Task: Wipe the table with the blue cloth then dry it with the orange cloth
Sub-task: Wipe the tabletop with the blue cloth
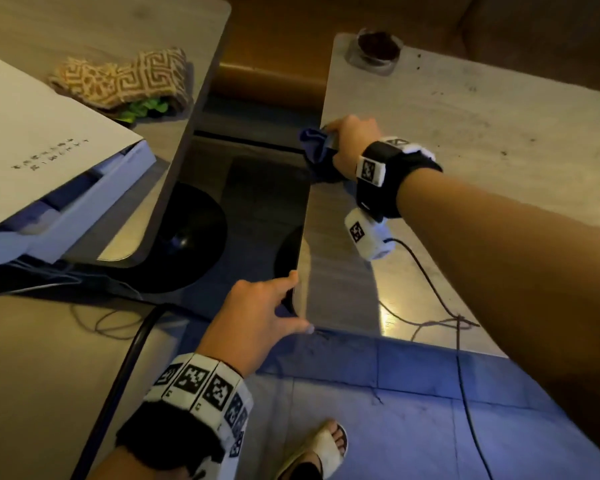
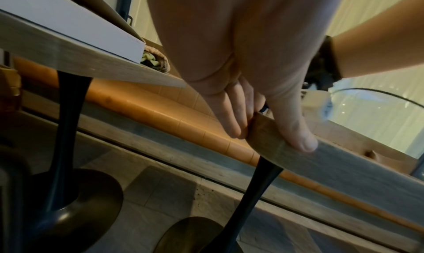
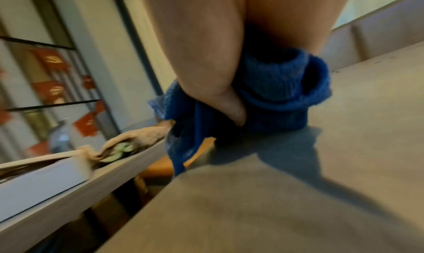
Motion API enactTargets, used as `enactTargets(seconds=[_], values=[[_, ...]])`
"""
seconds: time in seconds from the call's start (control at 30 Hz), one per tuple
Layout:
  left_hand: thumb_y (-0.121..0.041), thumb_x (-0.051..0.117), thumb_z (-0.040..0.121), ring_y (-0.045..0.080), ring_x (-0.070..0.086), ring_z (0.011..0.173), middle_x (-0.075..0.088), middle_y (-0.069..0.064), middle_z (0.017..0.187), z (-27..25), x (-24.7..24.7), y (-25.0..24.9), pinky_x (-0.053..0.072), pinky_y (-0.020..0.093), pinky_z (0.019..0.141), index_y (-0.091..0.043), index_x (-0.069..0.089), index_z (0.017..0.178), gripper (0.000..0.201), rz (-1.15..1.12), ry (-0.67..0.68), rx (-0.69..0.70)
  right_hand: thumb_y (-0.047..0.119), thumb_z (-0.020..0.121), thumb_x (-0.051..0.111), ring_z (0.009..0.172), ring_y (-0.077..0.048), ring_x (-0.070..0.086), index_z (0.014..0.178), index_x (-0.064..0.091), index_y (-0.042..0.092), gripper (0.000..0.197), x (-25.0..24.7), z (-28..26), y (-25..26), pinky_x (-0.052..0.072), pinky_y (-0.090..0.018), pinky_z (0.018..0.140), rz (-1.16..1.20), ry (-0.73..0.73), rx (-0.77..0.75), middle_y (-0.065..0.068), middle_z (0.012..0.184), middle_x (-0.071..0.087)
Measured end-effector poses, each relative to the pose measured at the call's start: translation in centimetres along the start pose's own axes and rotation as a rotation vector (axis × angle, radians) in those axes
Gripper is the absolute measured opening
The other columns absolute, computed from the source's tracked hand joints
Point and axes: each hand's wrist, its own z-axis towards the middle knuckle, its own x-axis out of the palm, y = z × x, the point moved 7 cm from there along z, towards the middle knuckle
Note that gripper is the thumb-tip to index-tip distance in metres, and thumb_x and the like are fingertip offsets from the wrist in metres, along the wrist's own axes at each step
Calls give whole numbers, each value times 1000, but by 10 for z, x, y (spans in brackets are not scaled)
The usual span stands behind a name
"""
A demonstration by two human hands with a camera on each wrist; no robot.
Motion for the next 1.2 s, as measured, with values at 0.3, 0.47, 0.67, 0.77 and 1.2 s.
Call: enactTargets(seconds=[0.3, 0.47, 0.67, 0.77, 1.2], values=[[-35, 93, 64, 12, 66, 110, 72, -2, 117, -2, -9, -14, 54, 30, 95, -18, 67, 126, 69, 7, -2, -10, 7, 79, 62, 110, -27, 49, 128, 58, 28, 53, 50, -168, 15, 41, -31, 90, -32, 87, -387, 1, 126, 56], [-22, 93, 65, 6, 61, 118, 66, 2, 130, -7, -6, -12, 46, 12, 96, -14, 59, 136, 78, -138, -18, -16, 4, 65, 74, 81, -22, 51, 115, 69, 26, 54, 77, -244, 3, 28, -17, 61, -12, 157, -394, 1, 108, 65], [-17, 91, 70, 4, 65, 104, 70, -6, 109, -23, 4, -1, 54, 19, 90, -13, 68, 120, 55, -228, -152, -26, 13, 79, 67, 101, -19, 61, 117, 66, 22, 39, 19, -215, -6, 45, -23, 80, 261, -98, -273, -3, 110, 67], [-6, 87, 74, 9, 64, 107, 62, -10, 109, -30, 7, 1, 53, 23, 92, -12, 58, 133, 66, -323, -159, -73, 8, 82, 63, 116, -26, 54, 126, 59, 23, 47, 30, -160, 15, 41, -29, 93, 98, -167, -206, -5, 125, 60], [-47, 77, 82, 12, -4, 153, -8, -5, 168, -11, 1, -78, 17, 36, 121, -22, 2, 160, 111, 457, 117, 200, -1, 69, 71, 99, -34, 55, 120, 65, 16, 54, 51, -234, -66, 44, -34, 84, 106, -251, -163, -8, 115, 63]])
